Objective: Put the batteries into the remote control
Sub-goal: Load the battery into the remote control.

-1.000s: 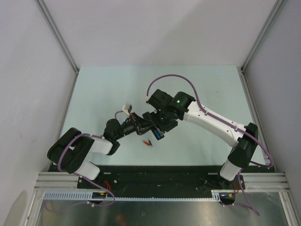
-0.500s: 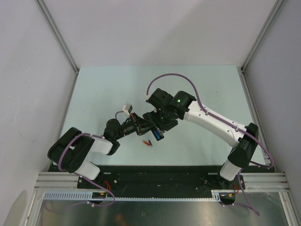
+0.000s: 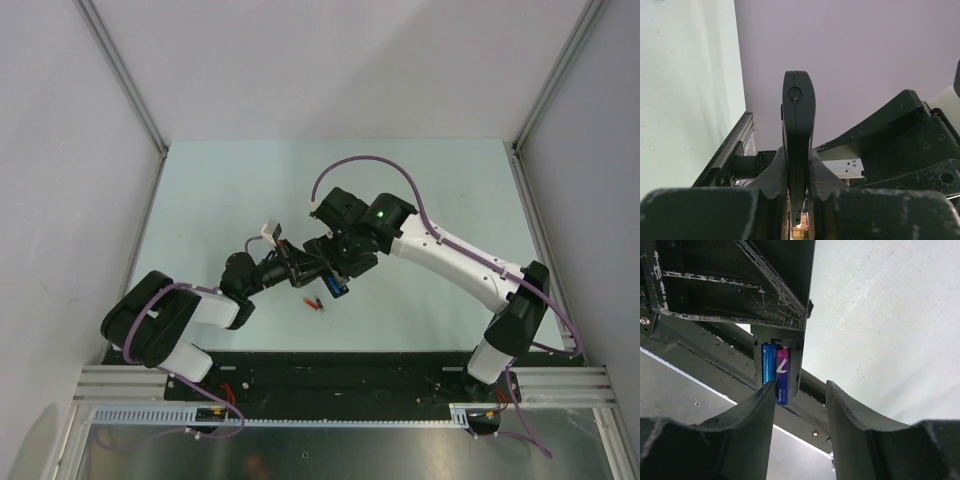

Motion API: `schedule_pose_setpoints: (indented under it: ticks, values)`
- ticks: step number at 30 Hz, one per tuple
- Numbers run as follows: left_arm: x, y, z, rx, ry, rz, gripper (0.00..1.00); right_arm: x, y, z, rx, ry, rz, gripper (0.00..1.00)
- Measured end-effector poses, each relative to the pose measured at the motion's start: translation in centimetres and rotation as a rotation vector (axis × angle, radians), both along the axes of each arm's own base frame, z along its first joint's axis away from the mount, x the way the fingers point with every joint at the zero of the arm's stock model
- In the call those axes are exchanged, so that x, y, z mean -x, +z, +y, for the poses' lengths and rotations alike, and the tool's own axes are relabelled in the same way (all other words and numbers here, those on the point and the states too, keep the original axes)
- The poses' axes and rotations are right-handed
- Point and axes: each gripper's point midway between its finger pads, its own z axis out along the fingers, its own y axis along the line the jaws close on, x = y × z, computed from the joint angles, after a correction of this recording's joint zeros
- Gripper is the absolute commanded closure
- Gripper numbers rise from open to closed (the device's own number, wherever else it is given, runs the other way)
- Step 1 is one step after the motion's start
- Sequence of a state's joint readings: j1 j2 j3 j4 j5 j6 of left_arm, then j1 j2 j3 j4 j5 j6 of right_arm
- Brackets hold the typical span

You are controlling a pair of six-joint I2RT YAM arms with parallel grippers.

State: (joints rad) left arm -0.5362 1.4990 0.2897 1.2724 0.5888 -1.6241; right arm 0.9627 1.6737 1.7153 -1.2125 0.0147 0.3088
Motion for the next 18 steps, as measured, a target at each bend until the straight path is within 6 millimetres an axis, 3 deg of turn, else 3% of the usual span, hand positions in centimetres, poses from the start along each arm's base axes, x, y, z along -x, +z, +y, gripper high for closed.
schedule_pose_setpoints:
  ticks: [18]
  values:
    - [0.06,0.41,0.04,0.016,-0.001,0.013,1.00,-0.12,-0.06,-0.05,0.000,-0.004,0.000,0.43]
